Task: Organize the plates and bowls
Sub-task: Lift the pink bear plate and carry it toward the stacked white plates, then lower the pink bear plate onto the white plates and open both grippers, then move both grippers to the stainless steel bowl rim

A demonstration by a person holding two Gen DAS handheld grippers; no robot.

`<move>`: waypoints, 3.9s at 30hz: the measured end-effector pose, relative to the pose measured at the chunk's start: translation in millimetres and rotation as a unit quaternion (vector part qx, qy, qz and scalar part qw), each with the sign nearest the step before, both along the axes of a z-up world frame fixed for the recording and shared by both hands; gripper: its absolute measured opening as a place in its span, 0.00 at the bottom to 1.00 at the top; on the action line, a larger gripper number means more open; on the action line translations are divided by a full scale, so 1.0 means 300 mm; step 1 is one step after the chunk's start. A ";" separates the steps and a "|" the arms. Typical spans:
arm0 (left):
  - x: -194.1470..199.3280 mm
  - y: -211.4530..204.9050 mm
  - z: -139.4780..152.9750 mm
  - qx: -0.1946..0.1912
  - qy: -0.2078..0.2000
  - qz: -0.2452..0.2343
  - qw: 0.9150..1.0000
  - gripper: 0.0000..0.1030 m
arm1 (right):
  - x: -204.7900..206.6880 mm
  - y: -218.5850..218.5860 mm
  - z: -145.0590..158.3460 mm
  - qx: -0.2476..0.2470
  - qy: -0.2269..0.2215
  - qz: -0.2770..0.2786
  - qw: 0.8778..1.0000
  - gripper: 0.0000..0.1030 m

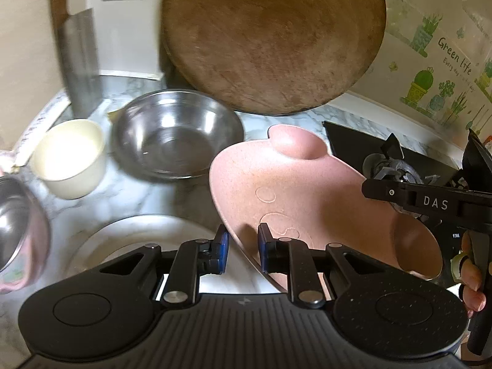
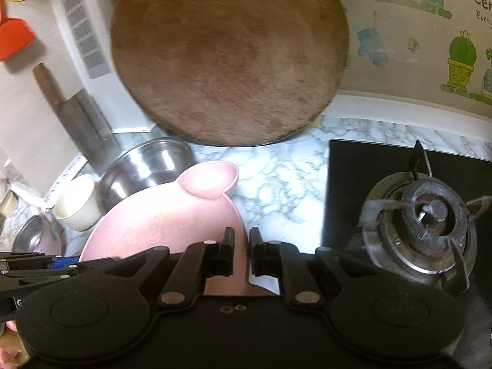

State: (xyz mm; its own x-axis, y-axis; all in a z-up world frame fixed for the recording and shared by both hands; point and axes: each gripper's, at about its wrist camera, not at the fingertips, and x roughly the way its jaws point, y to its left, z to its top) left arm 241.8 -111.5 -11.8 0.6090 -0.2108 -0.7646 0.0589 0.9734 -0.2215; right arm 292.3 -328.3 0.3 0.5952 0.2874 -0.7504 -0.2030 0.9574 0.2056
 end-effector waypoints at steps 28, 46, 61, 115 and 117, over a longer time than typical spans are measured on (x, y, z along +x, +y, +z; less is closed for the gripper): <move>-0.243 0.346 -0.112 0.031 -0.003 0.049 0.998 0.18 | -0.252 0.385 -0.124 -0.001 0.005 0.062 0.998 0.11; -0.169 0.374 -0.189 0.015 0.031 0.046 0.998 0.18 | -0.257 0.393 -0.153 0.005 0.021 0.049 0.999 0.11; -0.124 0.374 -0.226 -0.006 0.053 0.019 0.998 0.18 | -0.262 0.346 -0.160 0.026 0.048 0.031 0.998 0.16; 0.314 0.307 0.073 0.065 -0.046 0.054 0.995 0.74 | 0.126 0.323 0.022 -0.020 -0.035 0.035 0.999 0.98; 0.377 0.299 0.042 0.077 -0.034 0.055 0.995 0.74 | 0.174 0.329 -0.003 -0.026 -0.028 0.034 0.999 0.98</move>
State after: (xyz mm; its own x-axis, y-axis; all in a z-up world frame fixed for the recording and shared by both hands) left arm 355.1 -21.9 0.7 0.6740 -0.0234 -0.7384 -0.0396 0.9969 -0.0677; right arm 344.5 -229.7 -0.6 0.6170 0.2905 -0.7314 -0.2774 0.9500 0.1432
